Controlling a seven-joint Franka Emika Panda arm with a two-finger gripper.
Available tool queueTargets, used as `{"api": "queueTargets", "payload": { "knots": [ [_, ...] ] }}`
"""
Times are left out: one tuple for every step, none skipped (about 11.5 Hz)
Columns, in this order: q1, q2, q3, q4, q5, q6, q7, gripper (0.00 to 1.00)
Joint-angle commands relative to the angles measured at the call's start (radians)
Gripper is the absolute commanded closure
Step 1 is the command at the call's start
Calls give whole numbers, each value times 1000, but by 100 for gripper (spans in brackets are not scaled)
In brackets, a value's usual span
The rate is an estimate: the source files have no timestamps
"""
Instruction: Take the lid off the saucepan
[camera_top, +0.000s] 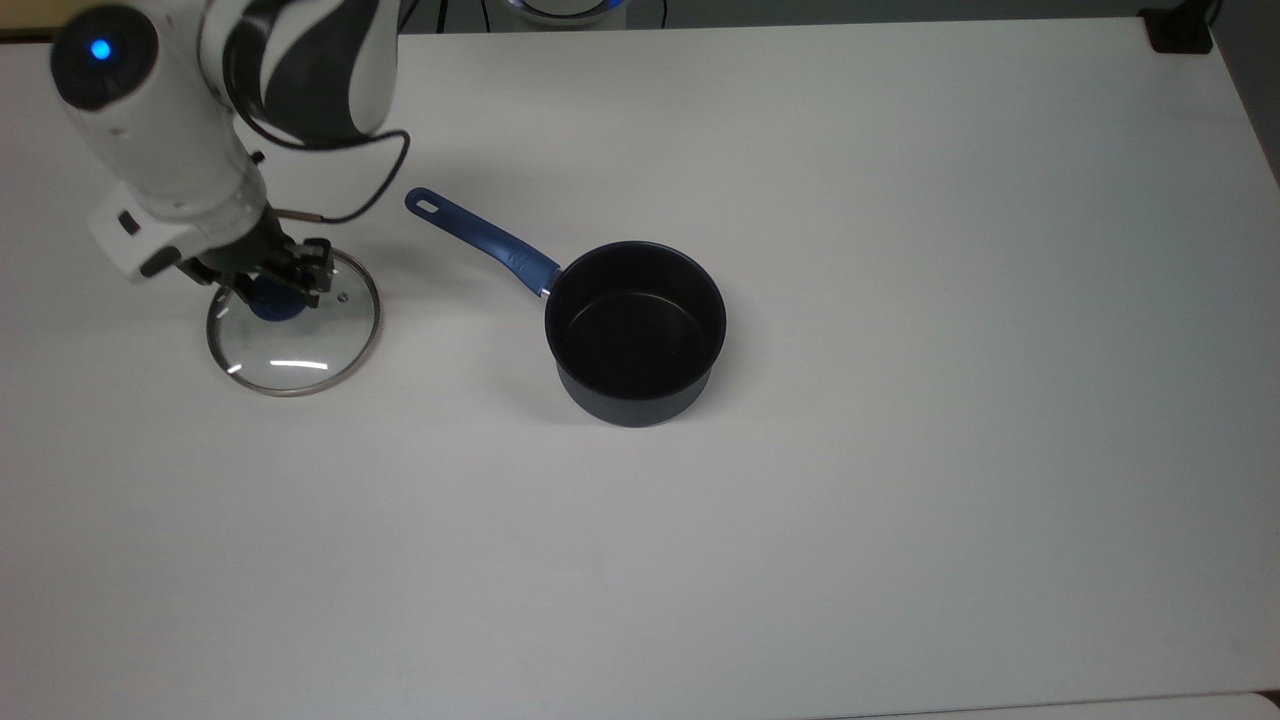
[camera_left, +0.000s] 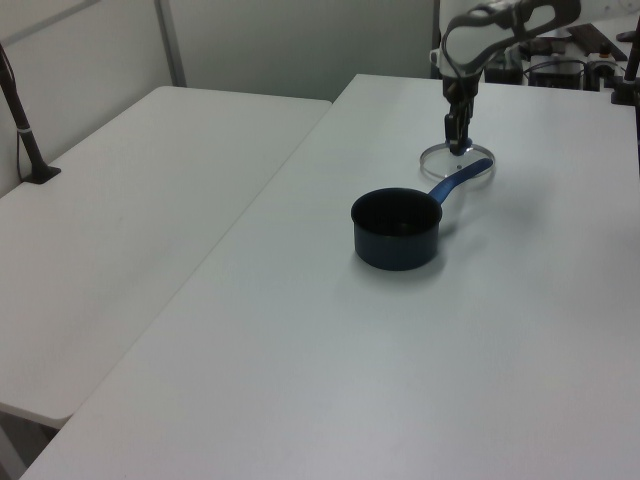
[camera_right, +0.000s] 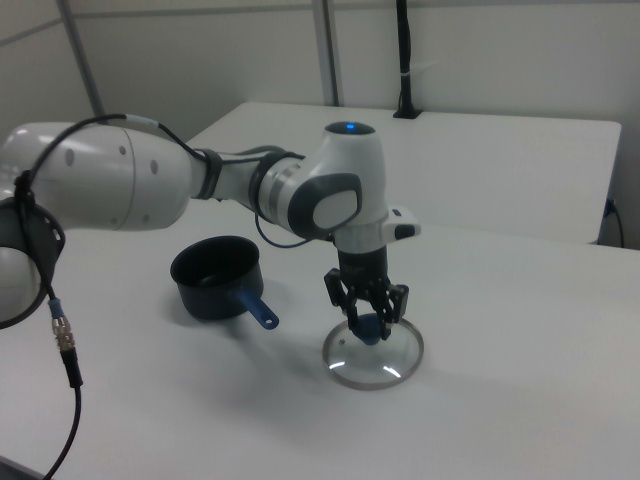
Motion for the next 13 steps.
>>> {"api": "queueTargets", "payload": {
  "knots": [
    [-1, -14, 5, -19, 16, 23, -18, 34],
    [-1, -14, 5, -19, 16, 18, -12, 19],
    [-1, -15, 5, -19, 16, 9, -6, 0],
    [2, -23, 5, -16, 16, 4, -4, 0],
    [5, -50, 4, -10, 15, -20, -4, 0],
    [10, -105, 4, -10, 13, -60, -1, 0],
    [23, -166, 2, -10, 3, -110, 29, 0],
    [52, -229, -3, -10, -11, -164, 92, 0],
    [77, -292, -4, -13, -26, -215, 167, 0],
    [126, -341, -4, -15, -49, -259, 240, 0],
    [170, -381, -6, -16, -72, -310, 303, 0],
    [198, -417, -4, -16, -79, -350, 321, 0],
    [227, -440, -4, -18, -79, -379, 324, 0]
  ]
}}
